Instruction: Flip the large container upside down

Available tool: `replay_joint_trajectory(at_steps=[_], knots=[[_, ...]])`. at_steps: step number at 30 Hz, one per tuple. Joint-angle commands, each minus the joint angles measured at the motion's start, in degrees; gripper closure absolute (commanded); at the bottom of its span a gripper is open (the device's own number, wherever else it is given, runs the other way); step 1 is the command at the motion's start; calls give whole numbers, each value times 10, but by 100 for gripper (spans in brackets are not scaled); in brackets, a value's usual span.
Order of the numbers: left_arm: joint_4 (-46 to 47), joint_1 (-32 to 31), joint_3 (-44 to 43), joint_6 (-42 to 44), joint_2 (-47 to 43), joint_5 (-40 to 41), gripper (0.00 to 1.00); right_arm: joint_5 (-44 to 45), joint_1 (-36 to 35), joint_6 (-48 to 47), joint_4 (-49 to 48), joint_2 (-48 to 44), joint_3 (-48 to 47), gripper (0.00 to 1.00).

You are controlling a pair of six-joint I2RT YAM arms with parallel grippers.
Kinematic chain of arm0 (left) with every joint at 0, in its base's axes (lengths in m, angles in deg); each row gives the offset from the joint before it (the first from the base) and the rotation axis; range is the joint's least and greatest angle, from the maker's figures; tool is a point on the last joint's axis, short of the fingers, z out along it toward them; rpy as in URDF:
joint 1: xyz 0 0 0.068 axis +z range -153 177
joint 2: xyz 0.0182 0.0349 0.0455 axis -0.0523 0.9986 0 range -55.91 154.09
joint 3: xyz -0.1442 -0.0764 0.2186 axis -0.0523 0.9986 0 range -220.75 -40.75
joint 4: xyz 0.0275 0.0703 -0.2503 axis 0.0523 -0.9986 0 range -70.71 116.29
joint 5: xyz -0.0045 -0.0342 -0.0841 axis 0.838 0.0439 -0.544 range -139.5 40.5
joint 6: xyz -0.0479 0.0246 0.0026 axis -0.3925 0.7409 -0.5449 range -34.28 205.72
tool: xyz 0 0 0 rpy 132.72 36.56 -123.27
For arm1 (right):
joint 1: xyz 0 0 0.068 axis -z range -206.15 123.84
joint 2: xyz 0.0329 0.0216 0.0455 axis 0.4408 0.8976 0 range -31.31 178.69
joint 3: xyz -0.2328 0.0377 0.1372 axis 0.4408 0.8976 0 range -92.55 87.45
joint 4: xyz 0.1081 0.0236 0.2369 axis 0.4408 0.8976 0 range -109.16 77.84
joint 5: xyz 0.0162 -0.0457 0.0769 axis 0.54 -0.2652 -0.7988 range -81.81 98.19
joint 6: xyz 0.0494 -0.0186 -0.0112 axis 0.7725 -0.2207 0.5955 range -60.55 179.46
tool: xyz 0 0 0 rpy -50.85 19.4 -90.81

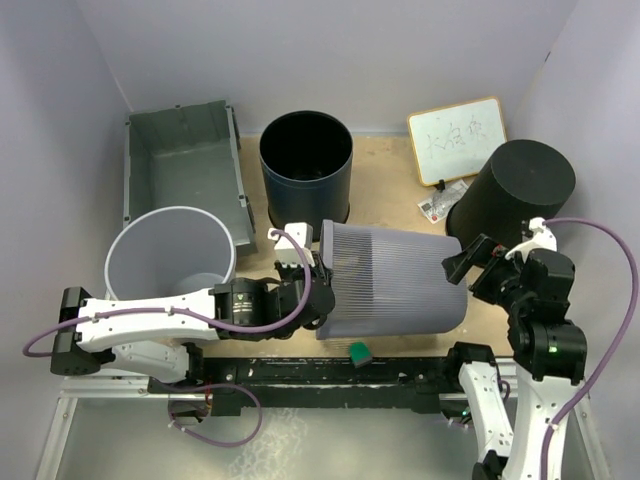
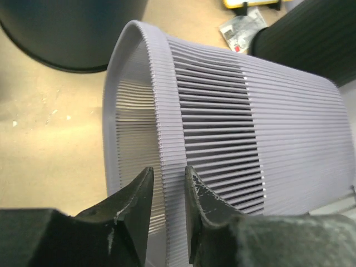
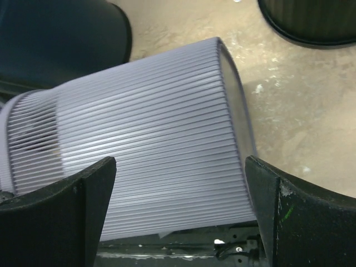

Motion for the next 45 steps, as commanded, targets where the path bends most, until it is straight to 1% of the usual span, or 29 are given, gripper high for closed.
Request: replay_joint_trajectory(at_steps=[1,3,5,7,9,10,11,12,13,15,19,23,29,33,37,42,45], knots=[[-71,-4,13,15,-5,-5,68,63,-5,-15,0,-5,31,0],[-72,-4,7,18,-8,-9,59,57,-5,-7,-13,-7,43,0],[-72,-4,-2,22,-10,-16,52,44,-5,-7,-15,2,45,0],[-72,-5,-11,25,-12,-26,48,12,-5,-6,-26,11,54,0],[-72,-5,-19,29,-12,-37,48,-36,-5,5,-46,13,70,0],[-72,-5,-21,29,-12,-41,48,-60,-5,14,-59,10,79,0],[-72,-5,-21,31,-10,-44,51,-80,-5,23,-70,3,92,0],[-73,-5,-20,31,-9,-45,56,-99,-5,32,-81,-2,99,0],[-74,-4,-18,30,-8,-46,65,-113,-5,39,-87,-5,102,0],[-72,-5,-7,26,-6,-48,74,-139,-5,45,-92,-8,102,0],[-58,-5,16,18,2,-64,85,-194,-5,55,-94,-1,96,0],[-42,-5,26,16,10,-73,92,-256,-5,92,-112,-11,89,0],[-28,-4,28,20,22,-71,93,-318,-5,197,-183,-49,79,0],[-15,-5,22,29,33,-64,87,-351,-5,264,-243,-70,73,0],[2,-4,4,48,45,-57,81,-337,-5,261,-246,-66,31,0],[16,-4,-35,74,77,-54,78,-332,-5,230,-220,-44,-28,0],[26,-4,-42,83,93,-62,77,-324,-5,223,-223,-28,-58,0]])
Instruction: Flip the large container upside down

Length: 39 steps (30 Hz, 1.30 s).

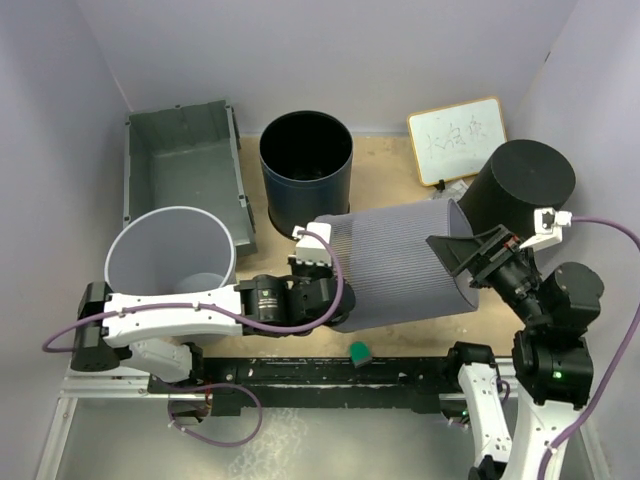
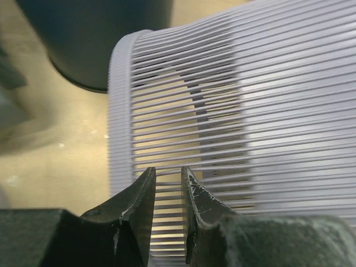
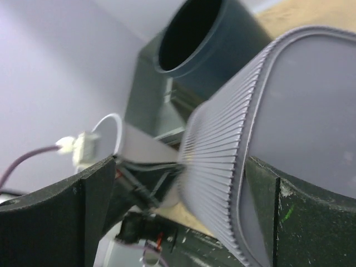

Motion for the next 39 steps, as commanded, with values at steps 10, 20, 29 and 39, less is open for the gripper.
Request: replay_joint_trajectory(at_steps=[10,20,29,39], knots=[[159,-15,-24,28,100,-141,75,-127,-13,42,-68,29,-57,0],[190,-12,-48,54,167,-182,61,-94,-13,-18,-1,47,-77,0],[225,3,-88,92,217,-231,59,-43,-13,-105,86,102,-191,0],[181,-7,-201,204,253,-267,54,116,-13,-200,204,160,-349,0]])
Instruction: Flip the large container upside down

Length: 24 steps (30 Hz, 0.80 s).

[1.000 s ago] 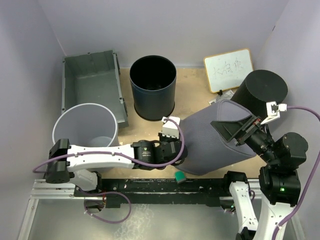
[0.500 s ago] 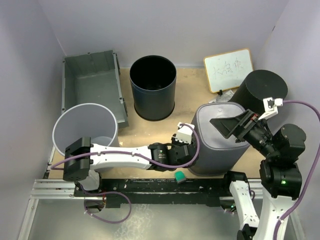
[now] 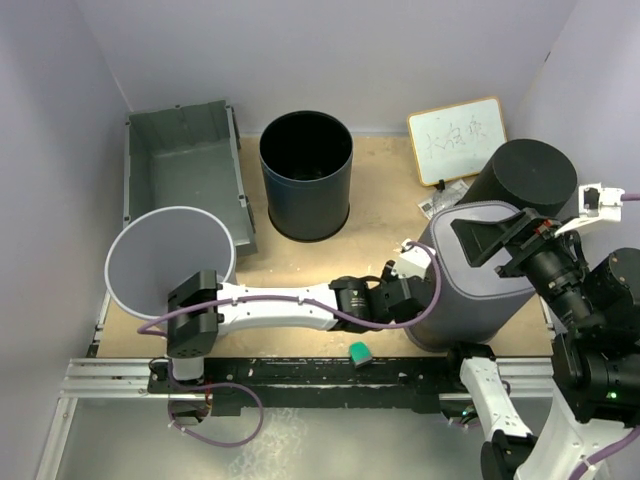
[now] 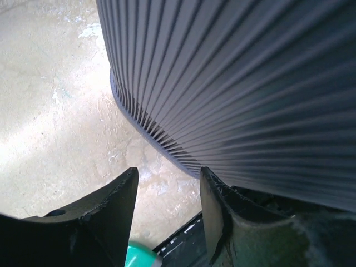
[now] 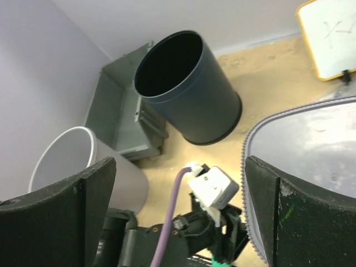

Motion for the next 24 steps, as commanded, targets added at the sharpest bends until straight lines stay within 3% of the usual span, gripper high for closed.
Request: replay_joint_trajectory(at_steps=[1,5,9,14,19,24], knots=[[17,-2,12,55,-72,0,53,70,-3,-55,46,9,-18,0],[73,48,95,17,-141,-33,53,75,-3,-52,38,6,-4,0],[92,58,103,5,-106,-63,53,49,-3,-37,15,5,10,0],[121,35,11,23,-7,-115,54,53,-3,-31,1,-6,21,0],[-7,-32,-152,86,82,-91,53,84,-3,-59,35,-4,-7,0],[2,-31,-40,68,-36,-64,50,107,-6,-70,38,-14,-9,0]])
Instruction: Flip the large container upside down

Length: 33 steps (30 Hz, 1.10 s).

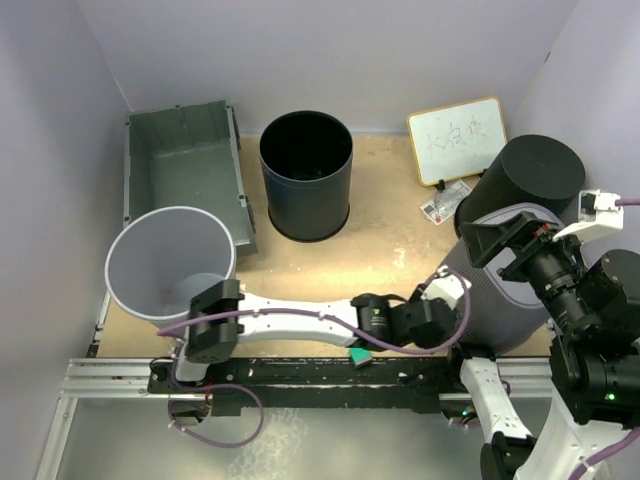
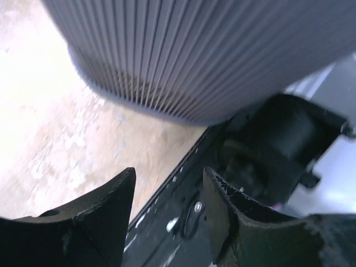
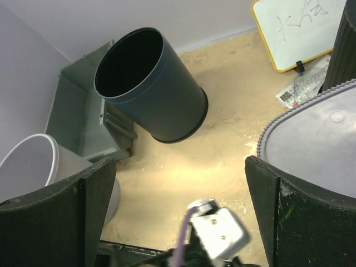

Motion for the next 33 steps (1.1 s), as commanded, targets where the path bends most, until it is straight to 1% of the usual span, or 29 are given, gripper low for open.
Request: replay_joint_trajectory(at_steps=[1,4,5,7,8,9,12,14,17,21,23,24,25,26,27,28,31,32,33], knots=[[-18,9,78,4,-149,32,50,23,-6,-18,-11,-9,-7,0],[-47,9,128,-17,-242,53,49,15,-7,8,-40,-6,12,0],[-66,10,139,-26,-274,65,49,-7,-7,9,-54,-1,13,0],[-111,10,148,-53,-331,103,48,-136,-3,19,-86,25,20,0],[-138,10,149,-70,-359,128,48,-198,15,33,-101,37,32,0],[-162,9,149,-87,-384,147,48,-219,26,40,-111,41,40,0],[-222,9,151,-140,-463,207,47,-188,28,35,-125,44,24,0],[-247,9,153,-170,-508,244,46,-202,28,46,-138,62,9,0],[-264,9,160,-193,-557,274,46,-206,28,44,-145,93,-8,0],[-310,9,153,-212,-573,309,46,-227,28,54,-176,132,-7,0],[-336,9,134,-221,-565,317,46,-248,16,78,-234,147,29,0],[-351,9,121,-231,-559,323,45,-242,1,93,-272,156,52,0],[-362,9,111,-237,-553,328,45,-217,-25,101,-301,164,74,0],[-369,9,101,-239,-548,332,44,-181,-56,95,-319,175,87,0],[-374,9,95,-240,-544,337,44,-136,-95,80,-313,194,80,0],[-381,9,91,-246,-540,341,43,-96,-155,68,-307,215,68,0],[-399,9,83,-262,-537,354,43,33,-305,24,-286,302,12,0],[-404,9,81,-269,-539,359,43,86,-340,10,-271,334,-12,0],[-409,9,82,-276,-542,365,42,115,-367,-2,-254,366,-43,0]])
